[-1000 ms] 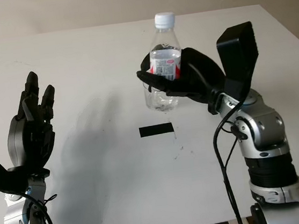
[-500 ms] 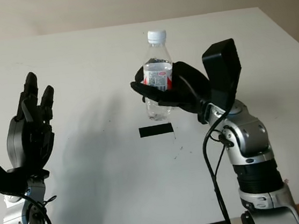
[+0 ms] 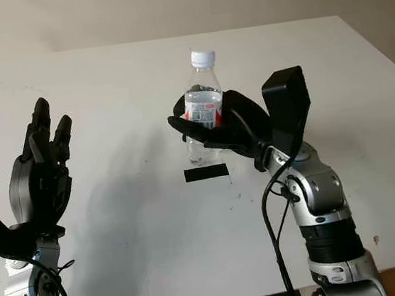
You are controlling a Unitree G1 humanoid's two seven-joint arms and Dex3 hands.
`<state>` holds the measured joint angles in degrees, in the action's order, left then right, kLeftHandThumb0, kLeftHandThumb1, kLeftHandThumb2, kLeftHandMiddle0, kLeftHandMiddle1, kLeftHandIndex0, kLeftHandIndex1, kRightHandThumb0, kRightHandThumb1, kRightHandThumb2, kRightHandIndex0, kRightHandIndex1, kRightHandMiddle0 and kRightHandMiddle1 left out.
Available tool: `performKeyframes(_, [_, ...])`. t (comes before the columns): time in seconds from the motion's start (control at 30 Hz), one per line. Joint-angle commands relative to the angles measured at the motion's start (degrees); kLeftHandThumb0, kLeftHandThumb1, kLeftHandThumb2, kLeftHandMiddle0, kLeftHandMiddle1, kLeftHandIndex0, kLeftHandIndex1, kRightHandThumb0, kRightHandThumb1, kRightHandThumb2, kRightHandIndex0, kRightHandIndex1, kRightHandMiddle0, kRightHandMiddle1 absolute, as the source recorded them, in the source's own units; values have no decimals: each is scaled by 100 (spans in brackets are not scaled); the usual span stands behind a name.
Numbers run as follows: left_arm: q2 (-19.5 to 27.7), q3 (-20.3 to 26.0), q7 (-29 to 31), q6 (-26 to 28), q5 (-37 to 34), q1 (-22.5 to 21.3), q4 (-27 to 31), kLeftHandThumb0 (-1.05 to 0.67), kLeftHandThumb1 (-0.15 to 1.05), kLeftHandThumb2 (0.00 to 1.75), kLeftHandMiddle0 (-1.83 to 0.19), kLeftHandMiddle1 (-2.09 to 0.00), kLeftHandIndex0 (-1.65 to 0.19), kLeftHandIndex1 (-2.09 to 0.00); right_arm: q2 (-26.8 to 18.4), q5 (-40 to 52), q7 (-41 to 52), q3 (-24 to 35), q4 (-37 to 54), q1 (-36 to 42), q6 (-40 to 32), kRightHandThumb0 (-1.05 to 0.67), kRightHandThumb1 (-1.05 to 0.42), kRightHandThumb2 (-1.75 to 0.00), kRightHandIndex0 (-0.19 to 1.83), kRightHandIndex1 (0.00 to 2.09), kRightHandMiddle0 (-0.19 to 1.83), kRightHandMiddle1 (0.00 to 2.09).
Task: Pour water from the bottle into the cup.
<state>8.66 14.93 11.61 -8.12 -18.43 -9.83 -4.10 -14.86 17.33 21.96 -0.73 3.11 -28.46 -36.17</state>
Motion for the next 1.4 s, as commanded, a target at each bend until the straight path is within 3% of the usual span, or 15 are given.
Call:
performKeyframes(0.0, [3,16,26,-4,-37,14,79,-85,105,58,19,-42,1,0,9,-55,4,-42,-198,254,-76,-24,-105,-55,183,209,183,209])
performKeyframes(1.37, [-10,21,12,-21,-23,-21,29,-86,105,58,19,-46,-2,0,43,-677,107,-149,-1004,129,371,-21,-105,-57,183,209,183,209])
